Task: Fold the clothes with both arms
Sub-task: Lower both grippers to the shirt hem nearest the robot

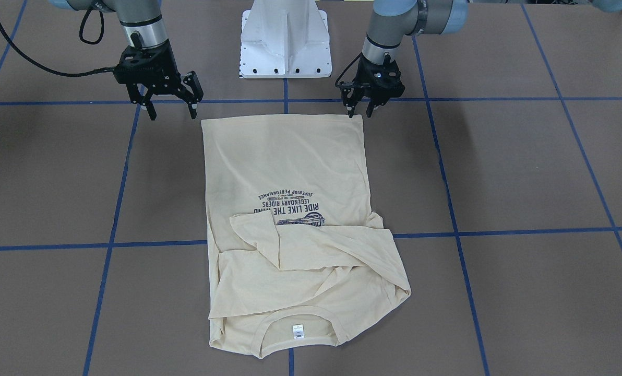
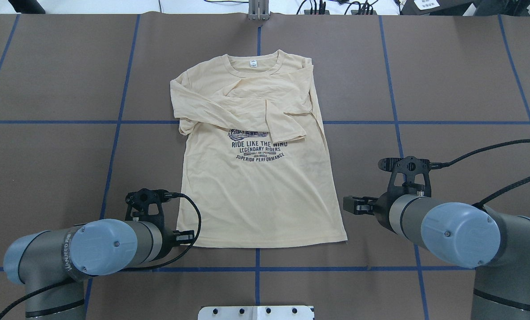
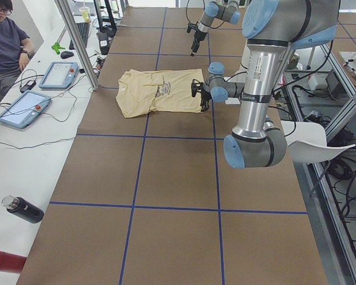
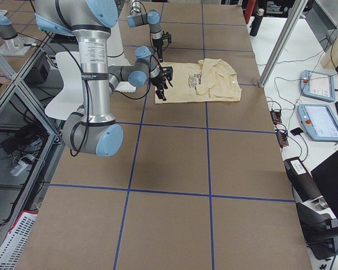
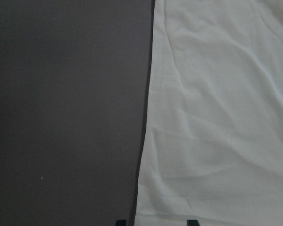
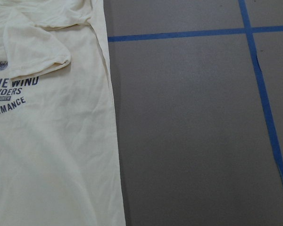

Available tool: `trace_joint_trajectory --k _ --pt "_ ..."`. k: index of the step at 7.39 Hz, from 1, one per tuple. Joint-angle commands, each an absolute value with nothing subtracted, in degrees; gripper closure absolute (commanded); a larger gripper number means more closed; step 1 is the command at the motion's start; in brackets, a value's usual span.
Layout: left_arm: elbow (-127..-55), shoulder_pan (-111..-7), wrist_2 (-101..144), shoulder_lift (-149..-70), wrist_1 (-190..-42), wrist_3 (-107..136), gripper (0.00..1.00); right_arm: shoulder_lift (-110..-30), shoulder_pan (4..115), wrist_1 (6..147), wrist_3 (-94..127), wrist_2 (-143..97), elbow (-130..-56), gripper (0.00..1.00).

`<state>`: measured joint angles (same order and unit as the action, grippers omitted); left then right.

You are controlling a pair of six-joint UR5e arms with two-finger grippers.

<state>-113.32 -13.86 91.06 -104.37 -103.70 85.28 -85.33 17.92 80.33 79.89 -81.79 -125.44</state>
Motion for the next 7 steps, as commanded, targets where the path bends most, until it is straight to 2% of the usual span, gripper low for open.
trace_joint_trajectory --k 1,7 --pt "-113.0 -13.6 91.1 -104.2 -103.7 84.5 0.54 -85.3 17.7 80.3 79.9 -81.7 -125.4 0.0" --pt "-111.8 -13.6 91.2 -104.3 -103.8 83.9 0.58 -85.3 17.6 80.3 79.9 -81.6 -125.4 0.0"
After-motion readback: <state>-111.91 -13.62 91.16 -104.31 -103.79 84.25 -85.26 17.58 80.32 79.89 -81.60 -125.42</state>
